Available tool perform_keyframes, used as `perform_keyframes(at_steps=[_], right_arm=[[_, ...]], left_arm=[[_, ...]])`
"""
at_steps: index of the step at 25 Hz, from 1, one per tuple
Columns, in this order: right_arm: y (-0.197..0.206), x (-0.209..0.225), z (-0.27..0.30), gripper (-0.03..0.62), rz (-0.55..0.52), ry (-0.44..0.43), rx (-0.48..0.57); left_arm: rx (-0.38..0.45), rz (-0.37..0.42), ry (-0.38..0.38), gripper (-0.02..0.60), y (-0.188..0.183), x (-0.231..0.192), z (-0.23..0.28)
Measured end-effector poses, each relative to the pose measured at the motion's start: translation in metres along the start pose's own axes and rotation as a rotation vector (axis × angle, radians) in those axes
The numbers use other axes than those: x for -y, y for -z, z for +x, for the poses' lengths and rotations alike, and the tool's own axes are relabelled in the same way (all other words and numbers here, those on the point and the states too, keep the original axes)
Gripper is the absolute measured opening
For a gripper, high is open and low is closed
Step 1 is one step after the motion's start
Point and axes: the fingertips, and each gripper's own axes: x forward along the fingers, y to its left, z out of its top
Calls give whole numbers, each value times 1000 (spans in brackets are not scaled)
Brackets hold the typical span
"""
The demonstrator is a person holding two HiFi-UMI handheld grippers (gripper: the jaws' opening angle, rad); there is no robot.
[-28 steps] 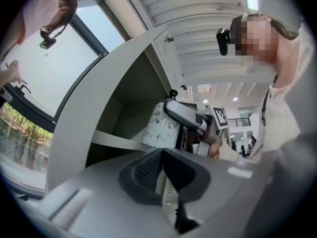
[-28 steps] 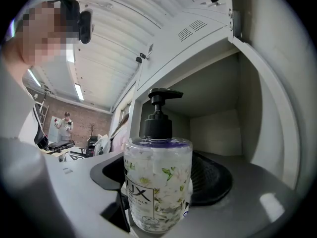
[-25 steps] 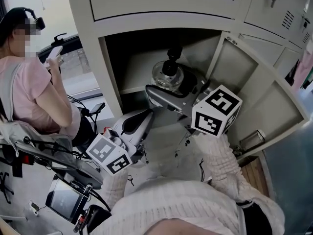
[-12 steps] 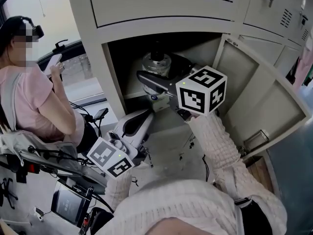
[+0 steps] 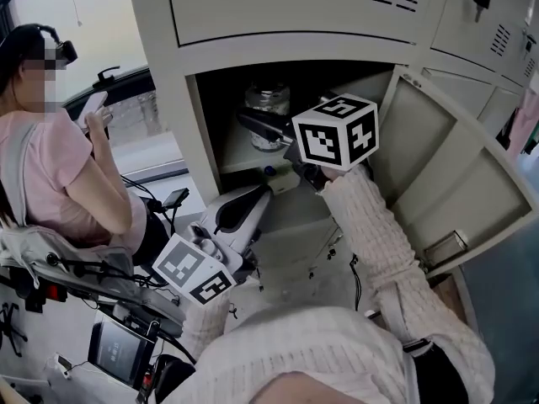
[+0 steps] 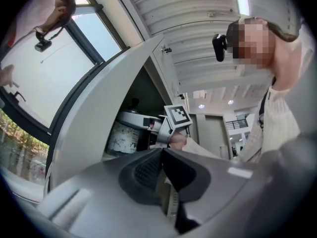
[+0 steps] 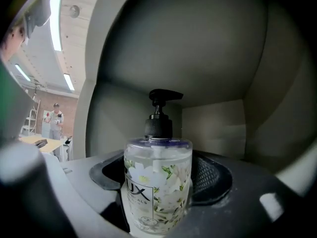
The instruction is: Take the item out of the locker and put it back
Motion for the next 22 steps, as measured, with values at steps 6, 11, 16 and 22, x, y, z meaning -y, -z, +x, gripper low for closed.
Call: perform_keyframes(at_steps=[6, 11, 16, 22], right_arm=[[1, 15, 13, 367, 17, 58, 10], [1, 24, 26, 367, 26, 64, -15], [1, 31, 39, 367, 25, 74, -36], [2, 40, 55, 368, 40, 69, -51]], left_arm=[[-19, -5, 1, 8, 9, -4, 2], [-25, -13, 0, 8, 12, -4, 5], [-35, -24, 9, 8, 16, 0, 4], [-59, -24, -6, 8, 23, 0, 3]])
